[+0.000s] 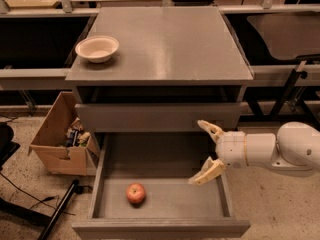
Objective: Pick apple from middle drawer and place on counter
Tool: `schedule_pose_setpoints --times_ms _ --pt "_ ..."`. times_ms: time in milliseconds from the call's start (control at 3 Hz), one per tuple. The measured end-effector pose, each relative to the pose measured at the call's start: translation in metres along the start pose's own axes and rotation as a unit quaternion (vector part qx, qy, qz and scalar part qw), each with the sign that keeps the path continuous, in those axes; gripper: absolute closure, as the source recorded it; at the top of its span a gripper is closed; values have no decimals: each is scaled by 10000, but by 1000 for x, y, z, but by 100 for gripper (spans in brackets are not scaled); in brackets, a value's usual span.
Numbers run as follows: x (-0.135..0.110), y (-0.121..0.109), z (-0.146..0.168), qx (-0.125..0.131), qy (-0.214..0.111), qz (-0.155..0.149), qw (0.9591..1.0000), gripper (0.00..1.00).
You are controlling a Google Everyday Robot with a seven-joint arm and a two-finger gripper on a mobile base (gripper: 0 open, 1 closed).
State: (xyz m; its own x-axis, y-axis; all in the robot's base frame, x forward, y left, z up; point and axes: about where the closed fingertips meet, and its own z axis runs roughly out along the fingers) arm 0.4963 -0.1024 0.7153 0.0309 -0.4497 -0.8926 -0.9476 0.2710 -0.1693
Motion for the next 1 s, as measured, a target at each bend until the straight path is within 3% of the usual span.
schedule_pose_setpoints --times_ms 333,667,1000 --pt "20 -7 34 -22 -289 0 9996 0" --pt "74 -25 100 -4 -509 19 9987 0" --pt "126 -39 155 -130 -513 78 9986 0"
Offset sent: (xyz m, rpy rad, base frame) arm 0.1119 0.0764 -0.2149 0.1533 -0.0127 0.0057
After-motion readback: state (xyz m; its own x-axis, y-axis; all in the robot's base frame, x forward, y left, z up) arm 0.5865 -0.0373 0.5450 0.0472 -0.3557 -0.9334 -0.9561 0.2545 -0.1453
